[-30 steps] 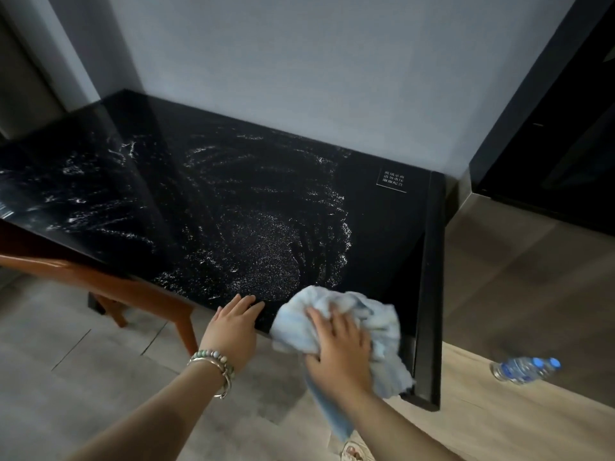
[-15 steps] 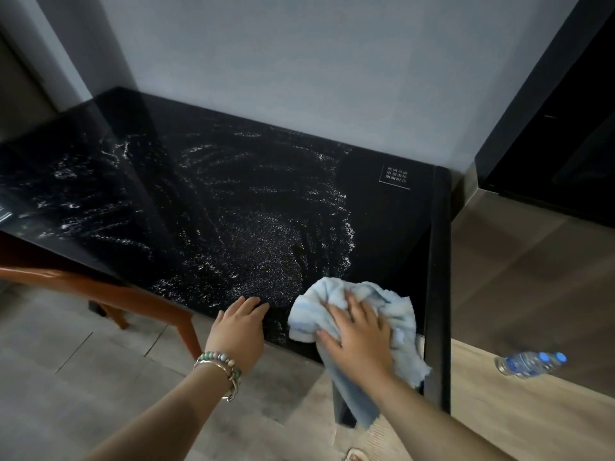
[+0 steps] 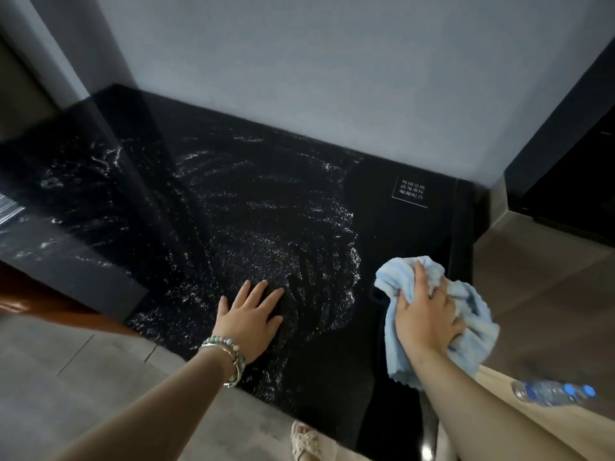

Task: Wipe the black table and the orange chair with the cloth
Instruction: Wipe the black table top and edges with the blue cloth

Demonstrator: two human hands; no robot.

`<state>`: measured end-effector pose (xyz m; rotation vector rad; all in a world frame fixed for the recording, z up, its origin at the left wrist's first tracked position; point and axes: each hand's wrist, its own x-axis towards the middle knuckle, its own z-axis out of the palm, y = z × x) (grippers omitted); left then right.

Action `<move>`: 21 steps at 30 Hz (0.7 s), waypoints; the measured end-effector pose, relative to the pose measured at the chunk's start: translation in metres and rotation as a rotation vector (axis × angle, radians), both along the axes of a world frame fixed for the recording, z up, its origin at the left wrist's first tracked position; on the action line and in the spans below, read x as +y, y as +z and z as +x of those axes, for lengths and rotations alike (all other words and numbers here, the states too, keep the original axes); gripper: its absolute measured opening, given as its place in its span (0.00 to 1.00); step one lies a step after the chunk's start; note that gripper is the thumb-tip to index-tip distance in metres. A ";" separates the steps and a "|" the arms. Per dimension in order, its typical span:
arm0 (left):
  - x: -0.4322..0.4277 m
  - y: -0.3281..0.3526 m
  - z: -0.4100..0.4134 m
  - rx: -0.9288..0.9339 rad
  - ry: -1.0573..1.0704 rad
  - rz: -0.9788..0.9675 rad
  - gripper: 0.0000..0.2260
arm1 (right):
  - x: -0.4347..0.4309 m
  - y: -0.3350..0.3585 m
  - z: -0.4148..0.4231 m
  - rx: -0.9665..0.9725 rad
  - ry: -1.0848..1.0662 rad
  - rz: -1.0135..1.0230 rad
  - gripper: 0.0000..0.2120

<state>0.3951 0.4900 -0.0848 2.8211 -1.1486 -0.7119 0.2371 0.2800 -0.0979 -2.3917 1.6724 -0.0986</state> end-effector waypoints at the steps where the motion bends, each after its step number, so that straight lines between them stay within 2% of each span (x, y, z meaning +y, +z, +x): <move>1: -0.008 0.000 0.009 0.006 0.028 0.003 0.24 | -0.014 0.000 0.011 -0.013 0.003 -0.001 0.29; 4: -0.017 0.001 0.026 0.001 0.074 0.023 0.26 | -0.038 0.002 0.025 -0.023 0.000 -0.011 0.29; 8: -0.035 -0.003 0.049 0.022 0.113 0.077 0.28 | -0.083 0.008 0.054 0.127 0.092 -0.063 0.27; 13: -0.052 -0.005 0.069 0.034 0.120 0.107 0.35 | -0.093 0.009 0.090 0.068 0.154 -0.016 0.23; 16: -0.069 -0.004 0.082 0.070 0.169 0.100 0.40 | -0.050 0.000 0.095 -0.010 0.444 -0.042 0.26; 19: -0.084 -0.003 0.096 0.096 0.206 0.083 0.43 | -0.049 -0.013 0.088 -0.098 0.715 -0.143 0.18; 21: -0.090 -0.001 0.103 0.110 0.222 0.087 0.45 | -0.091 -0.015 0.094 -0.124 0.556 -0.165 0.19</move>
